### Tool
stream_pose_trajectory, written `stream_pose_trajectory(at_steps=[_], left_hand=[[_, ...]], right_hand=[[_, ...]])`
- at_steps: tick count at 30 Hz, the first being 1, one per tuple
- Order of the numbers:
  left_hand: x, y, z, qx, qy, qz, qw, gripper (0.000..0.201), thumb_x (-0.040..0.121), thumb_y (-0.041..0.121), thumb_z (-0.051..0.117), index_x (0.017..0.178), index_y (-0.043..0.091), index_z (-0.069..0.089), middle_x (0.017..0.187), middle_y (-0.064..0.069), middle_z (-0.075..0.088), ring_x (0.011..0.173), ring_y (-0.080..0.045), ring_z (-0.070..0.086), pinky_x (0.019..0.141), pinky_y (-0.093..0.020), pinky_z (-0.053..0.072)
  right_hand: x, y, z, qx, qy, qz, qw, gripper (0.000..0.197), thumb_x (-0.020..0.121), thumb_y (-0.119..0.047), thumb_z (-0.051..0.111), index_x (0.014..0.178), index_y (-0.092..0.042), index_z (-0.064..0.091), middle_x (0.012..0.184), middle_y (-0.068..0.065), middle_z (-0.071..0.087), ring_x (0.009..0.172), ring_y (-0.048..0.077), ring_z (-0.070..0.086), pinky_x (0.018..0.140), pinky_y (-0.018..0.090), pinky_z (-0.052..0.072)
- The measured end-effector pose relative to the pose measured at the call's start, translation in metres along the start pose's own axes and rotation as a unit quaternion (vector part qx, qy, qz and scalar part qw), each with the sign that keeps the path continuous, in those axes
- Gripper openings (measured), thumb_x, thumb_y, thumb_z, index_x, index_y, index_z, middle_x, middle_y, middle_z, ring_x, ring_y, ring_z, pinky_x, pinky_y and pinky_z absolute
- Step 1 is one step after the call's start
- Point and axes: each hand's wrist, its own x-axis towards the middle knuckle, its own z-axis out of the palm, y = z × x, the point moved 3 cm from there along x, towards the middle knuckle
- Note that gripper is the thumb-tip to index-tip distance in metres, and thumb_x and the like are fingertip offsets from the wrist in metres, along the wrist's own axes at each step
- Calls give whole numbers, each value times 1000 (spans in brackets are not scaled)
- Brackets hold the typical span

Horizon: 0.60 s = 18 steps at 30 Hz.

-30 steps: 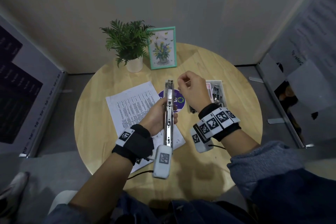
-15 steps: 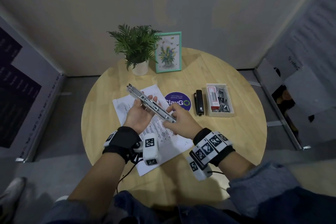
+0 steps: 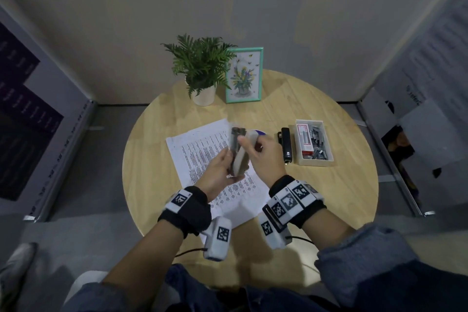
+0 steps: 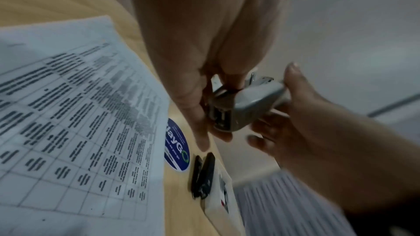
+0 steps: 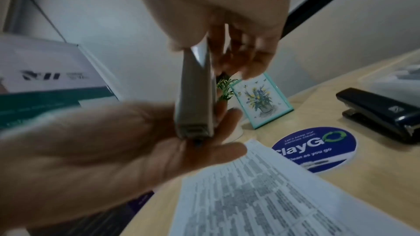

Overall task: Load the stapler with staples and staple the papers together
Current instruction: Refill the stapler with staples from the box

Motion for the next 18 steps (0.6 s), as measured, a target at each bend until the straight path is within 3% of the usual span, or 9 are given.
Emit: stream_pose_trajectory(at_steps=[2, 3, 5, 7, 10, 12, 15, 18], left_hand=[[-2, -1, 11, 18, -38, -11, 999, 34, 102, 28, 30, 125, 11, 49, 110, -12, 60, 94, -25, 63, 91, -45, 52], [-2, -1, 15, 24, -52, -13, 998, 35, 101, 27, 32, 127, 11, 48, 108, -12, 61, 91, -24, 64, 89, -43, 53], [-1, -1, 19, 35, -68, -22, 997, 35, 101, 27, 35, 130, 14, 48, 109, -12, 61, 91, -24, 64, 88, -41, 55], [0, -1, 18, 56, -85, -46, 994, 37, 99, 26, 39, 133, 15, 48, 117, -12, 60, 100, -24, 62, 92, -40, 54], [2, 2, 13, 93, -84, -78, 989, 36, 99, 28, 41, 131, 14, 52, 126, -6, 59, 115, -24, 59, 98, -38, 49], [3, 3, 0, 92, -29, -72, 993, 35, 99, 28, 43, 129, 13, 53, 129, -4, 57, 117, -24, 57, 95, -34, 50], [7, -2, -35, 65, 115, -50, 990, 23, 98, 21, 44, 115, 17, 60, 133, -7, 56, 110, -22, 55, 90, -32, 49], [10, -12, -70, 72, 254, -50, 963, 28, 97, 11, 43, 119, 12, 60, 140, -10, 49, 125, -28, 46, 101, -40, 40]], right_hand=[[7, 5, 4, 3, 6, 37, 999, 50, 95, -50, 33, 81, -10, 60, 79, 5, 61, 73, 18, 59, 70, 35, 50], [11, 7, 4, 67, 3, 92, 993, 60, 96, -52, 23, 81, -8, 60, 78, 7, 64, 74, 21, 62, 73, 34, 51], [18, 13, 2, 253, 0, 249, 935, 80, 93, -61, 11, 74, -4, 64, 62, 8, 68, 58, 20, 64, 63, 25, 52], [20, 18, -2, 372, -2, 339, 864, 87, 88, -69, 12, 58, -7, 65, 47, 6, 64, 45, 21, 59, 56, 27, 49], [20, 29, -11, 401, 45, 365, 839, 74, 89, -66, 25, 58, -9, 60, 43, 6, 60, 48, 24, 56, 56, 30, 47], [20, 36, -19, 392, 89, 350, 846, 62, 93, -56, 31, 61, -10, 58, 40, 4, 58, 46, 22, 56, 50, 25, 47], [21, 39, -30, 380, 101, 343, 853, 50, 96, -47, 33, 65, -14, 55, 35, 0, 55, 31, 14, 53, 39, 17, 42], [21, 47, -31, 318, 84, 340, 881, 50, 95, -50, 33, 64, -16, 54, 39, 1, 57, 38, 16, 55, 50, 26, 46]])
